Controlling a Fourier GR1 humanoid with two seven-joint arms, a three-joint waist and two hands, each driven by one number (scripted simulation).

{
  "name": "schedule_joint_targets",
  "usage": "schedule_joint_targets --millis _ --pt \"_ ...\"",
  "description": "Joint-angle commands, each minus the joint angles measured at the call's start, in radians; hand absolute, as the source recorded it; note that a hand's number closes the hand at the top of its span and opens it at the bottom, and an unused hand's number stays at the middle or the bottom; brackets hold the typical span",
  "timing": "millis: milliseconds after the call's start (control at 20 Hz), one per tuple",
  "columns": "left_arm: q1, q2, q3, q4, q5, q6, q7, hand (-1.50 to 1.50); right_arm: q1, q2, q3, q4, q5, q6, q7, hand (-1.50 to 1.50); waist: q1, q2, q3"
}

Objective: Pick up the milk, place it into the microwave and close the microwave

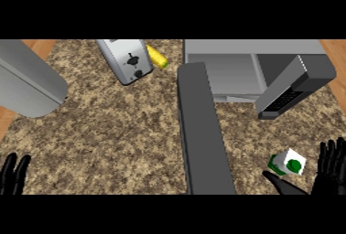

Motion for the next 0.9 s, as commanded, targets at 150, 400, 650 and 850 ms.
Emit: schedule_joint_targets --millis 150,400,650,850 --pt "0.001 0.011 0.049 -0.044 0.065 -0.030 0.047 -1.50 0.022 0.005 -0.030 0.086 -0.022 0.058 -0.078 -1.50 0.000 0.000 0.000" --pt "0.046 -0.016 -0.036 -0.071 -0.010 -0.002 0.045 -1.50 -0.075 -0.017 -0.056 0.244 0.001 0.076 -0.157 -1.50 0.003 0.000 0.000" --pt "0.072 -0.003 0.037 -0.004 0.028 -0.058 -0.072 -1.50 -0.107 -0.044 -0.114 0.373 -0.027 0.124 -0.252 -1.50 0.004 0.000 0.000" --pt "0.054 -0.016 -0.035 -0.102 0.004 0.002 0.056 -1.50 -0.142 -0.044 -0.120 0.427 -0.014 0.113 -0.275 -1.50 0.002 0.001 0.000"
